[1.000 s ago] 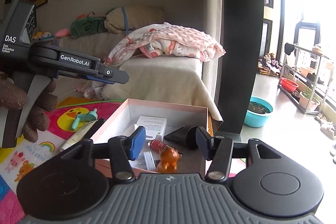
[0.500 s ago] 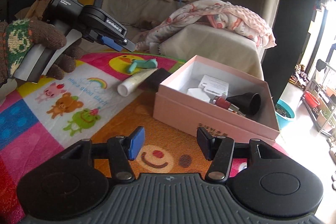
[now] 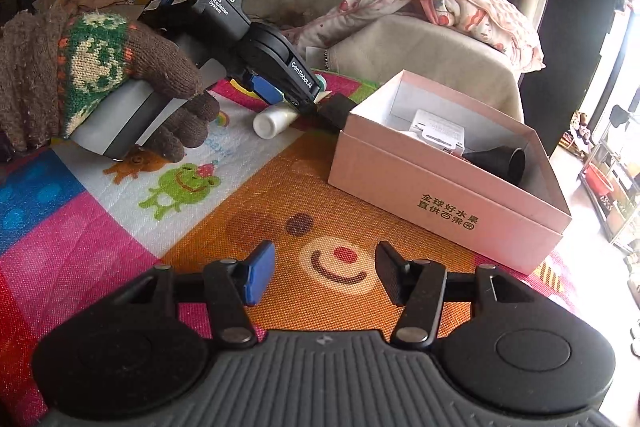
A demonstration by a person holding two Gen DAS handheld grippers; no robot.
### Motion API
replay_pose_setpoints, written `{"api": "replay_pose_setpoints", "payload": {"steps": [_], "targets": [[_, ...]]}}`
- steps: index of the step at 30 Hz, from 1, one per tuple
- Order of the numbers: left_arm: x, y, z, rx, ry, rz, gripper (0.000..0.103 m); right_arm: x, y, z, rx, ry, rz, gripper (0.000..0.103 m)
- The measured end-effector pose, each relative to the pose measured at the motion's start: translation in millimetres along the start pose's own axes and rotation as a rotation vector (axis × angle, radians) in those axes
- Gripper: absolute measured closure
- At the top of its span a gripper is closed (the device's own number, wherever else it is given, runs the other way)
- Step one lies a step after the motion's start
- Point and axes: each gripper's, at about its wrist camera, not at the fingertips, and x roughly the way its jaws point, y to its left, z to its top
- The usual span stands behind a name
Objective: Organize rigid objects
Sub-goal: 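Grasp the white lotion tube with the left tool, then grasp the teal crank toy with the right tool while the left holds the tube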
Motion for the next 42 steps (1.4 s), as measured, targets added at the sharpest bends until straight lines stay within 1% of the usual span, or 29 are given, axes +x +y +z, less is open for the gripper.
{"api": "replay_pose_setpoints", "payload": {"steps": [3,6,8,9,10,12,14,17,19,21,24,25,26,27,28,30,33,35,37,40,41,42], "targets": [[3,2,2,-0.009,-0.017,0.010,0.053,4,-3,-2,0.024,0.021,0.005,0.048],[1,7,1,-0.018,-0.040,-0.021,0.059,5,-4,-2,0.036,0.026,0.007,0.048],[-7,11,-2,-0.017,-0.063,-0.056,0.068,2,-3,0,0.030,0.015,0.001,0.048],[-12,13,-5,-0.017,-0.078,-0.067,0.070,0,-3,2,0.026,0.008,-0.002,0.048],[-19,16,-8,-0.017,-0.088,-0.073,0.076,-1,-2,4,0.021,-0.002,-0.005,0.048],[-34,21,-16,-0.006,-0.103,-0.080,0.079,-4,-2,13,0.003,-0.027,-0.013,0.048],[-52,27,-29,0.024,-0.117,-0.068,0.081,-8,-4,26,-0.006,-0.064,-0.020,0.048],[-75,37,-47,0.054,-0.125,-0.041,0.081,-9,-9,56,0.006,-0.120,0.000,0.047],[-90,46,-58,0.063,-0.132,-0.018,0.081,-2,-12,80,0.027,-0.138,0.024,0.039],[-99,52,-66,0.068,-0.138,-0.002,0.081,14,-16,113,0.059,-0.131,0.062,0.039],[-101,60,-76,0.050,-0.140,-0.040,0.079,52,-17,161,0.103,-0.061,0.164,0.033],[-98,62,-80,0.038,-0.132,-0.055,0.076,70,-16,176,0.118,-0.023,0.204,0.033],[-94,63,-83,0.031,-0.119,-0.065,0.073,88,-13,189,0.129,0.014,0.222,0.033],[-91,63,-87,0.028,-0.112,-0.068,0.073,105,-10,200,0.132,0.042,0.223,0.033],[-93,63,-87,0.028,-0.125,-0.075,0.075,122,-5,210,0.122,0.064,0.213,0.033],[-93,65,-88,0.024,-0.123,-0.091,0.074,154,10,224,0.064,0.100,0.150,0.033],[-92,67,-88,0.010,-0.122,-0.101,0.074,194,27,235,0.001,0.163,0.092,0.033],[-92,69,-89,-0.002,-0.124,-0.111,0.074,216,34,235,-0.039,0.196,0.051,0.033],[-92,73,-89,-0.020,-0.125,-0.124,0.074,236,36,232,-0.034,0.257,0.034,0.033],[-92,77,-89,-0.045,-0.125,-0.143,0.074,256,31,224,0.011,0.323,0.038,0.033],[-92,78,-89,-0.049,-0.125,-0.146,0.074,259,31,221,0.023,0.337,0.038,0.033],[-92,78,-89,-0.051,-0.125,-0.148,0.074,256,30,219,0.030,0.324,0.037,0.033]]}}
